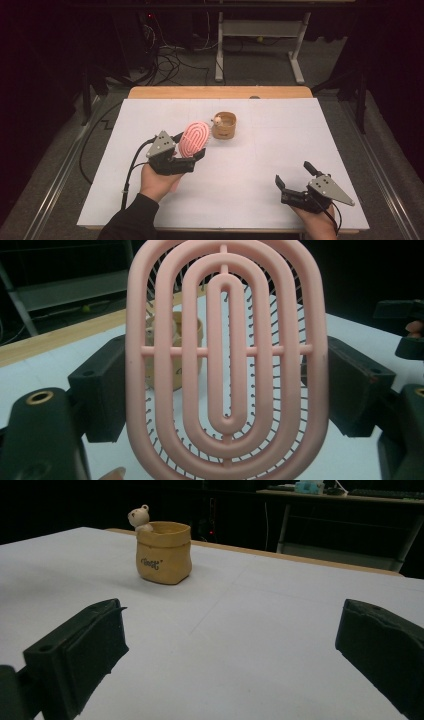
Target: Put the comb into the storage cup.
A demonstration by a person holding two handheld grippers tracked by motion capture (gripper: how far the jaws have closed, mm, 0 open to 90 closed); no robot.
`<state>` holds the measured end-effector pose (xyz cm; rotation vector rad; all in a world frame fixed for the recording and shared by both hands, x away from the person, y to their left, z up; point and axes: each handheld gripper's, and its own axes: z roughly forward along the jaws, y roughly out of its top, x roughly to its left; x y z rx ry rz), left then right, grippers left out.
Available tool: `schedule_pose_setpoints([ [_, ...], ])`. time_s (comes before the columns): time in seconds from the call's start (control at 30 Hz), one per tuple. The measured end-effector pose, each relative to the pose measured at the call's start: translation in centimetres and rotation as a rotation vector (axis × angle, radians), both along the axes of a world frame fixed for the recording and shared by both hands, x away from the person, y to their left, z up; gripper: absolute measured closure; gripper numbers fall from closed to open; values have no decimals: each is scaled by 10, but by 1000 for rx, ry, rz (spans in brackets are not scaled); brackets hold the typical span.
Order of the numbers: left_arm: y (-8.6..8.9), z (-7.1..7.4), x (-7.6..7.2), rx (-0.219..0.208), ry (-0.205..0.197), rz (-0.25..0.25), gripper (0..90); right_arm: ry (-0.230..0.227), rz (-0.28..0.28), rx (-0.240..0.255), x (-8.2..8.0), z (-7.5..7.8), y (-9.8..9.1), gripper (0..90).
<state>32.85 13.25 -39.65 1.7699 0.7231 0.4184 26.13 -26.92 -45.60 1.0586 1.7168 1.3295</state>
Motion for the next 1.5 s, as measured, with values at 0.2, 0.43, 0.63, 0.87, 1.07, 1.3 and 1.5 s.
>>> schedule_pose_setpoints([
  [0.2, -10, 0, 1, -17, 5, -23, 183, 3, -5, -2, 0, 0, 1, 2],
  [0.43, -19, 3, 1, -25, -1, -51, 182, 4, -5, -2, 0, -1, 2, 2],
  [0.63, -29, 4, 4, -35, -11, -77, 183, 9, -7, -11, 2, -2, 6, 2],
  [0.87, -43, 8, 3, -26, -63, -94, 183, 22, -22, -16, 3, -4, 10, 2],
  [1.07, -47, 7, -4, -38, -47, -127, 183, 27, -31, -18, 4, -5, 12, 2],
  [1.3, -48, 7, -7, -46, -49, -134, 182, 26, -19, -22, 5, -3, 17, 2],
  [1.5, -47, 6, -7, -52, -54, -127, 182, 23, -18, -32, 16, 8, 22, 2],
])
